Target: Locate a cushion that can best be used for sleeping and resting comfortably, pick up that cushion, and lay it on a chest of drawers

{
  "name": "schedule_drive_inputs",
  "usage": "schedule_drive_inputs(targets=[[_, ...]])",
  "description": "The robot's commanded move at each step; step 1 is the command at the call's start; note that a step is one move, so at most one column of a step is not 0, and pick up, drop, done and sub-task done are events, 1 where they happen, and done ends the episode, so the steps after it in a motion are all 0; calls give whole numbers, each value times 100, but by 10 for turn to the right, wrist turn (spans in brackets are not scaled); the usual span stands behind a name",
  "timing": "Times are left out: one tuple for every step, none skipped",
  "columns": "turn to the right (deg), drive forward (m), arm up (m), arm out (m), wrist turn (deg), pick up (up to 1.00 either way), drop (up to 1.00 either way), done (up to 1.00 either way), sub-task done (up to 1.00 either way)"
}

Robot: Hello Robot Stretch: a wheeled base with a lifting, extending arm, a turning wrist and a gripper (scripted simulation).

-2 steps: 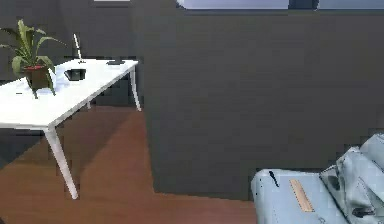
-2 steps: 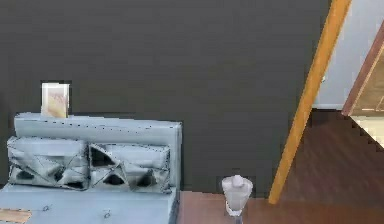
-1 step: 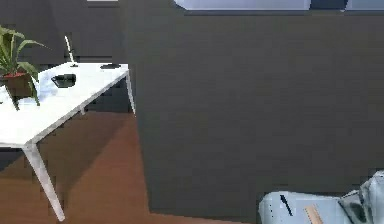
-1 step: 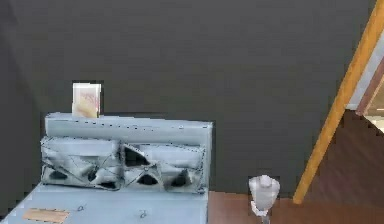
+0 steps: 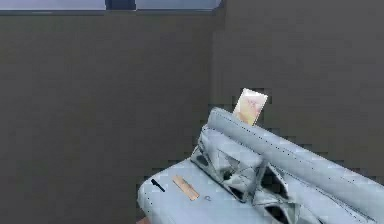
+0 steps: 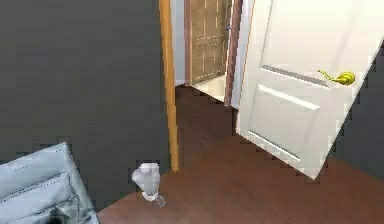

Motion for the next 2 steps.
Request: schedule_drive_inputs(targets=[[450,0,0,0,0,0,0,0,0],[450,0,0,0,0,0,0,0,0]])
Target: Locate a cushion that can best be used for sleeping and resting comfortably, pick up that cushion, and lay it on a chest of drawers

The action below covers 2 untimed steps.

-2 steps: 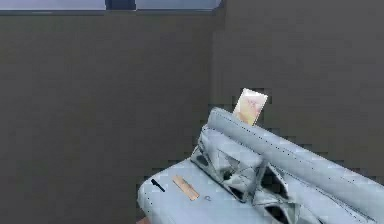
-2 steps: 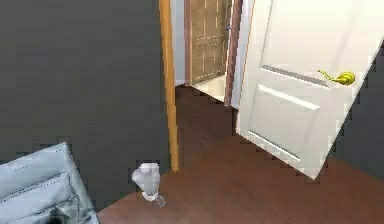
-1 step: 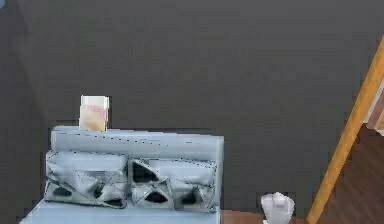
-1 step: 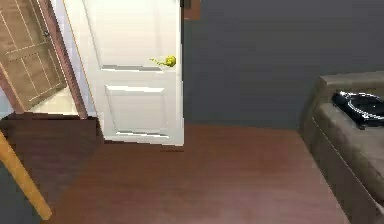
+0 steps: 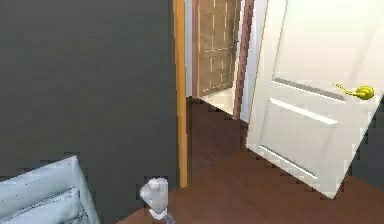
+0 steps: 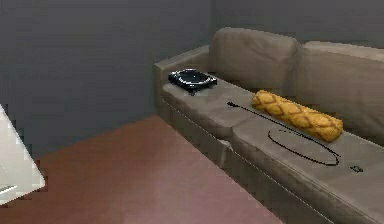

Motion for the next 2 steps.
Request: schedule_drive_inputs(targets=[[390,0,0,0,0,0,0,0,0],[0,15,0,0,0,0,0,0,0]])
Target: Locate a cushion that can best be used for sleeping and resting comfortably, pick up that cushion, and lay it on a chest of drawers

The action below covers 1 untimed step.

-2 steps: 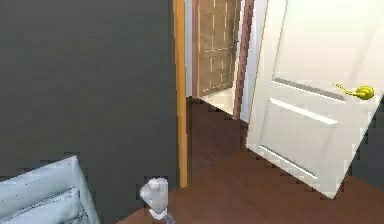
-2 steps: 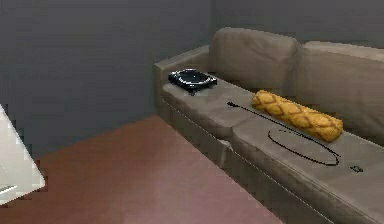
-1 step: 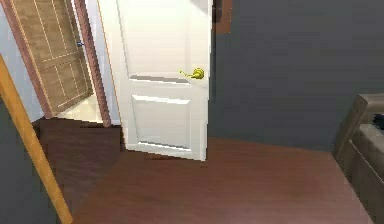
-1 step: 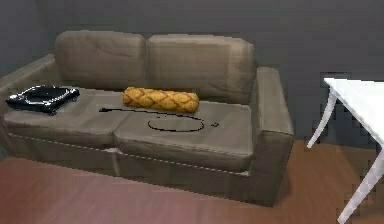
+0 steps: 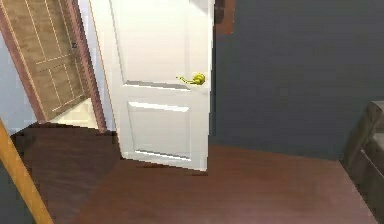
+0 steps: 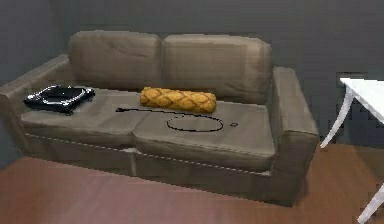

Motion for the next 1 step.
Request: schedule_drive_inputs(targets=[[-300,0,0,0,0,0,0,0,0]])
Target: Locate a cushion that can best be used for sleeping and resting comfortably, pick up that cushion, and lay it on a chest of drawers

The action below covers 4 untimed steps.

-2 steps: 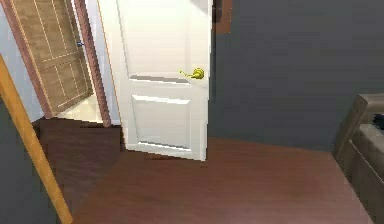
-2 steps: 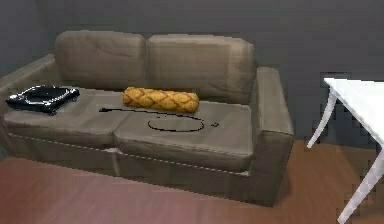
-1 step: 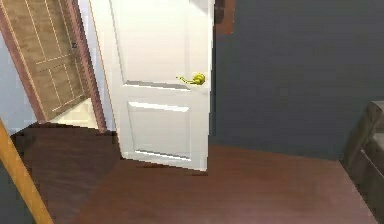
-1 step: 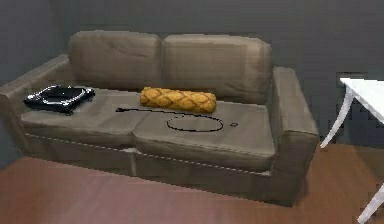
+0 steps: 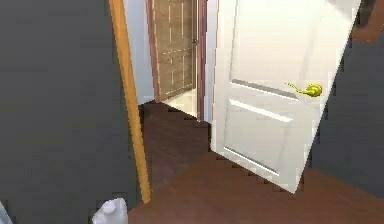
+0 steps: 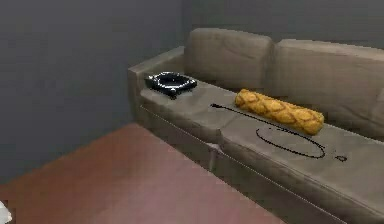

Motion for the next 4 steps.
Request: schedule_drive_inputs(targets=[[0,100,0,0,0,0,0,0,0],[-30,0,0,0,0,0,0,0,0],[0,45,0,0,0,0,0,0,0],[-420,0,0,0,0,0,0,0,0]])
